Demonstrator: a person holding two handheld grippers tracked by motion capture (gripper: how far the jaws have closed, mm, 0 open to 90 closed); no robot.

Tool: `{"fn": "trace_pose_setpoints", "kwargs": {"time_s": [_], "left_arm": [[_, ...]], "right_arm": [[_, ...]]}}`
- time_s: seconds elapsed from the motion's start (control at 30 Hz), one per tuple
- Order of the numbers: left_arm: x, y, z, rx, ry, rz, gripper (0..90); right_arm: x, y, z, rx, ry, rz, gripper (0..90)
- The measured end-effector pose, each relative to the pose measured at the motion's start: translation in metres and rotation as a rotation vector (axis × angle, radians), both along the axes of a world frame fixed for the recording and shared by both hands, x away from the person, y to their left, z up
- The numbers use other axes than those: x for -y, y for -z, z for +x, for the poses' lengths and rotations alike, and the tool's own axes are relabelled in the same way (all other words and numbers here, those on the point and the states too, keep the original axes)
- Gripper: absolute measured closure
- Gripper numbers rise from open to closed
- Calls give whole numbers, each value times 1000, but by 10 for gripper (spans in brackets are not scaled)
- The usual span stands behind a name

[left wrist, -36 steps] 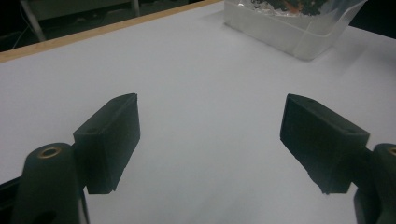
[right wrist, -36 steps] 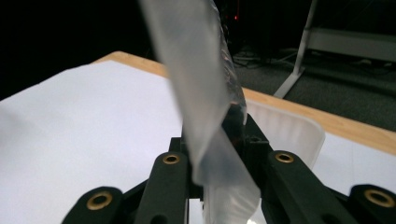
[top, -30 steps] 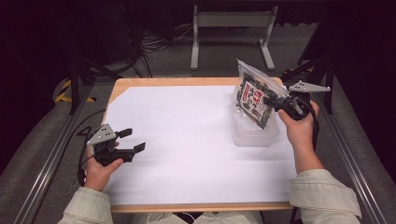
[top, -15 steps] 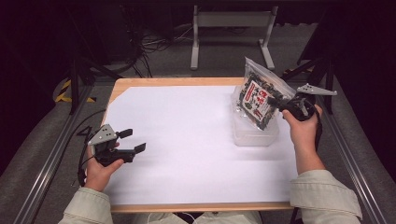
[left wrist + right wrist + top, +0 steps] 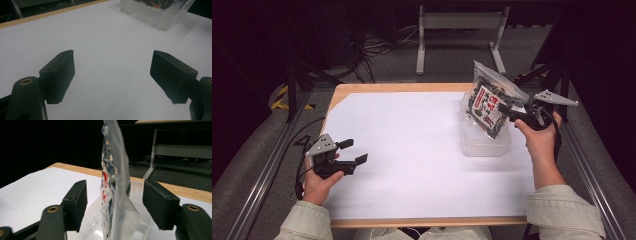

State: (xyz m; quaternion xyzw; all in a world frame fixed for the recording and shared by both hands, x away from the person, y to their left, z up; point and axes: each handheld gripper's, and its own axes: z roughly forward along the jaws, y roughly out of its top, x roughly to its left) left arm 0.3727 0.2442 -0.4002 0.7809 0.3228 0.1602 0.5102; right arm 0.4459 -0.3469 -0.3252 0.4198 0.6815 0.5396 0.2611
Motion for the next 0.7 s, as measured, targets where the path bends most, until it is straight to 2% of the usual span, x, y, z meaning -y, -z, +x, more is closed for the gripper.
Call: {"fn": "trace_pose_setpoints", "kwargs": {"time_s": [0.23,0.5,0.7], "left_arm": [[-2,2,-10,4,-3,4,210],[-8,4,-23,11,-22,4,206],[-12,9,-28,1,-35,1,204]], "right_arm": [[20,-4,-21,22,9,12,350],[30,-3,-46,7,-51,-48,338],[34,4,-67,0,-106,-28,310]]}}
